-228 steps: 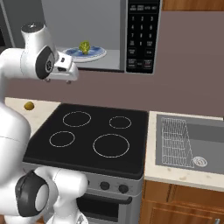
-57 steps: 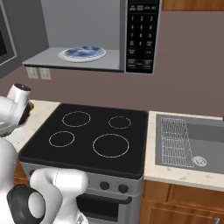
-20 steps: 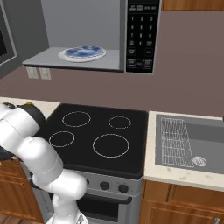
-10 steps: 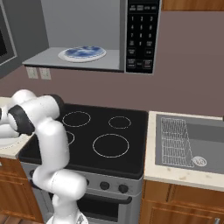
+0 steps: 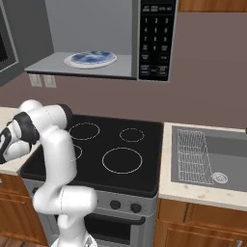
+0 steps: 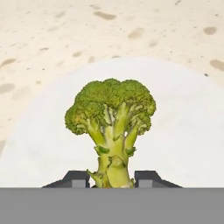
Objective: Pick the broccoli from the microwave and place it on plate located on the counter.
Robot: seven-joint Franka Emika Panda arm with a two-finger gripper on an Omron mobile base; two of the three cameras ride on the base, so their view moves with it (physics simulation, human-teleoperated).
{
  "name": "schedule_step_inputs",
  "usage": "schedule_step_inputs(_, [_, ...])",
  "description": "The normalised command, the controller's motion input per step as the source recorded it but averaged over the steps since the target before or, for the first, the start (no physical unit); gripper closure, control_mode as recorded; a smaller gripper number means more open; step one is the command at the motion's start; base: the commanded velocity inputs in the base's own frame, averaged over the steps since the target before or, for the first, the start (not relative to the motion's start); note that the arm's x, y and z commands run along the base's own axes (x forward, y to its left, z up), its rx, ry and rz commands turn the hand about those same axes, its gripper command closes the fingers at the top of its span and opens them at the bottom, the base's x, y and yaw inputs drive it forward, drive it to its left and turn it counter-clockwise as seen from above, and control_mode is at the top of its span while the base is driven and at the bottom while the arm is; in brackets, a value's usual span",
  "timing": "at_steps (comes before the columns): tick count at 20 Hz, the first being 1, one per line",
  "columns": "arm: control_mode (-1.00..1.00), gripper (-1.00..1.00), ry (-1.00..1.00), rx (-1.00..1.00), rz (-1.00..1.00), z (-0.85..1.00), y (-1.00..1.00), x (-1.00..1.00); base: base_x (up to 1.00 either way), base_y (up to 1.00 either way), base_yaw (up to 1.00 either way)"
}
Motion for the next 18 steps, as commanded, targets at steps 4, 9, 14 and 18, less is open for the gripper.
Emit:
schedule_step_inputs(4, [-1.00, 1.00, 0.00, 0.00, 0.00, 0.00, 0.03, 0.17, 0.00, 0.00, 0.00])
schedule_step_inputs(9, [-1.00, -1.00, 0.00, 0.00, 0.00, 0.00, 0.00, 0.02, 0.00, 0.00, 0.00])
schedule_step_inputs(14, [-1.00, -1.00, 0.00, 0.00, 0.00, 0.00, 0.00, 0.00, 0.00, 0.00, 0.00])
schedule_step_inputs(18, [-1.00, -1.00, 0.00, 0.00, -0.04, 0.05, -0.08, 0.00, 0.00, 0.00, 0.00])
